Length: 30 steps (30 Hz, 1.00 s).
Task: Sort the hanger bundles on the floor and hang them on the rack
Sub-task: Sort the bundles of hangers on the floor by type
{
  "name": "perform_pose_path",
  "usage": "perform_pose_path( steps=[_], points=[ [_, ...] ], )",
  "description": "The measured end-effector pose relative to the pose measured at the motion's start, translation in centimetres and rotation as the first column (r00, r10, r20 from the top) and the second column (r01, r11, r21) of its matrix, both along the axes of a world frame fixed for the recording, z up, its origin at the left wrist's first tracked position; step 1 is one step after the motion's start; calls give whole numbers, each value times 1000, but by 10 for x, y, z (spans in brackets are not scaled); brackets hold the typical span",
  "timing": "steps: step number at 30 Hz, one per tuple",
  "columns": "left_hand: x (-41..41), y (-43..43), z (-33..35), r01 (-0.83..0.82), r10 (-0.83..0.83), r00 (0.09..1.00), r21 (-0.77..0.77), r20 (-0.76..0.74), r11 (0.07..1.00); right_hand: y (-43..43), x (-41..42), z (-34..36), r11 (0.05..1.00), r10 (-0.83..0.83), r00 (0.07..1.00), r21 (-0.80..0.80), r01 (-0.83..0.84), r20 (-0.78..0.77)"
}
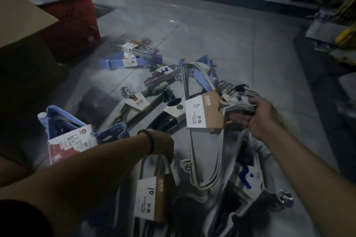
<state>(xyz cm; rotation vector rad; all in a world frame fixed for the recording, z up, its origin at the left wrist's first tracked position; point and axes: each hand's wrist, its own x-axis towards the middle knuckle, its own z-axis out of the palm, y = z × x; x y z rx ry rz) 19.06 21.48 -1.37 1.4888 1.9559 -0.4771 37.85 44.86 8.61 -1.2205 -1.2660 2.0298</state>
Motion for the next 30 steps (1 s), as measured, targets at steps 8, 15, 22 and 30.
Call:
perform_pose_path(
  steps=[8, 15, 22, 30],
  points=[
    [-12, 15, -10, -290, 242, 952, 301, 186, 908, -6, -7, -27, 997, 3, 999, -74, -6, -40],
    [-48, -1, 66, -956, 293, -195, -248, 936, 157, -34, -15, -35, 980, 44, 997, -192, -57, -70],
    [-32, -14, 59, -976, 605, 189, 79, 773, 204, -47, -13, -45, 892, 414, 896, -269, -364, 160],
    [-8, -37, 20, -898, 776, 439, 190, 453, 397, -45, -6, -55, 370, 757, 89, -312, -875, 647]
  ],
)
